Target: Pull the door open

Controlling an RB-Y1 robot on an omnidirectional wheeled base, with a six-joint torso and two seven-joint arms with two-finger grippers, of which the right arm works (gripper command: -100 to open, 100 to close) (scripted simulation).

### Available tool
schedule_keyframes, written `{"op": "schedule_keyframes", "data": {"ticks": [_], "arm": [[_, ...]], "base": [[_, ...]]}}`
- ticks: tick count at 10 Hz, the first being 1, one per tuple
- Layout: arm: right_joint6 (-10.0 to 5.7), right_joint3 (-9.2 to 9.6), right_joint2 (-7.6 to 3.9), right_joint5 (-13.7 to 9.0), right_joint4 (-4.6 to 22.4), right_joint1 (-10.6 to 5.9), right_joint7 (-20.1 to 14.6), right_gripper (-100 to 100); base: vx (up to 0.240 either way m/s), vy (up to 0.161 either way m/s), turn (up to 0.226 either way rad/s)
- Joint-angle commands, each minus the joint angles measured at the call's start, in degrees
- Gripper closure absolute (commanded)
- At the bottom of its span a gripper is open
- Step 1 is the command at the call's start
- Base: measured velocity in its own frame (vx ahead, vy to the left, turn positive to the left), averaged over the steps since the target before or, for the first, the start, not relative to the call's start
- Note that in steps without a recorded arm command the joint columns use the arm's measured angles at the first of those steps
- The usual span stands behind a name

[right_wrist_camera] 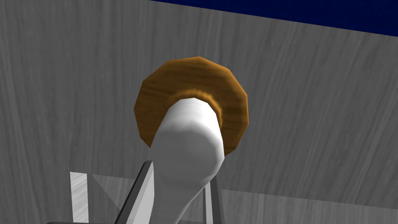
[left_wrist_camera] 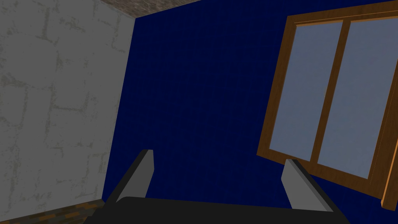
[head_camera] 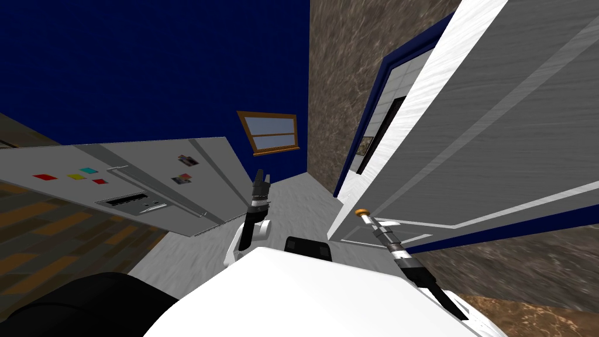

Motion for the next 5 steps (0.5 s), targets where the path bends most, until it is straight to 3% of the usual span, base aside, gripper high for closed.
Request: {"op": "schedule_keyframes", "data": {"ticks": [1,5], "arm": [[-0.02,-0.02,-0.06,0.0,-0.1,0.08,0.0,100],[-0.02,-0.02,-0.06,0.0,-0.1,0.08,0.0,100]], "base": [[-0.004,-0.014,-0.024],[-0.001,-0.001,0.002]]}}
